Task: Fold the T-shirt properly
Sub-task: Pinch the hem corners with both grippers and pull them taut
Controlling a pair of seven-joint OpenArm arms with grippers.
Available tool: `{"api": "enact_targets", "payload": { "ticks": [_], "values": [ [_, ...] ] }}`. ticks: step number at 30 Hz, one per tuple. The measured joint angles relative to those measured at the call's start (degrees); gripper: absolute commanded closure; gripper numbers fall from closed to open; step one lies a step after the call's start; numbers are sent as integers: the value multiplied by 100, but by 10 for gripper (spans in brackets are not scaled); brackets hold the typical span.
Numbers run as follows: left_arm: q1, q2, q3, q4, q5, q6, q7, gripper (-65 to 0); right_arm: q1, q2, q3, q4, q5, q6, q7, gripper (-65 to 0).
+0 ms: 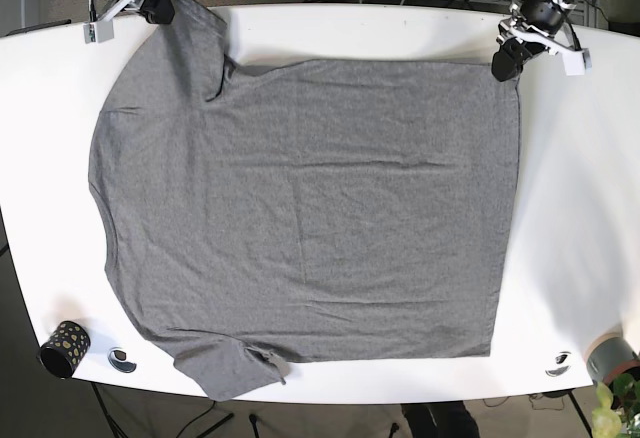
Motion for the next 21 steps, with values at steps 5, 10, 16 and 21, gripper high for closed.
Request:
{"api": "enact_targets", "payload": {
  "ticks": [5, 10, 16, 21],
  "values": [
    [420, -11, -339, 173, 15, -210, -44, -6, -313, -107, 20, 273, 0, -2, 4, 0],
    [562, 4, -649, 308, 17, -426, 17, -6, -459, -227, 11, 452, 7, 2, -33, 0],
    [184, 15, -708, 315, 31, -396, 90, -6, -114, -103, 15, 450, 269, 2, -33, 0],
    [-579, -15, -560, 393, 2, -374, -22, -6, 415, 24, -2, 442, 321, 4, -20, 0]
  ]
}}
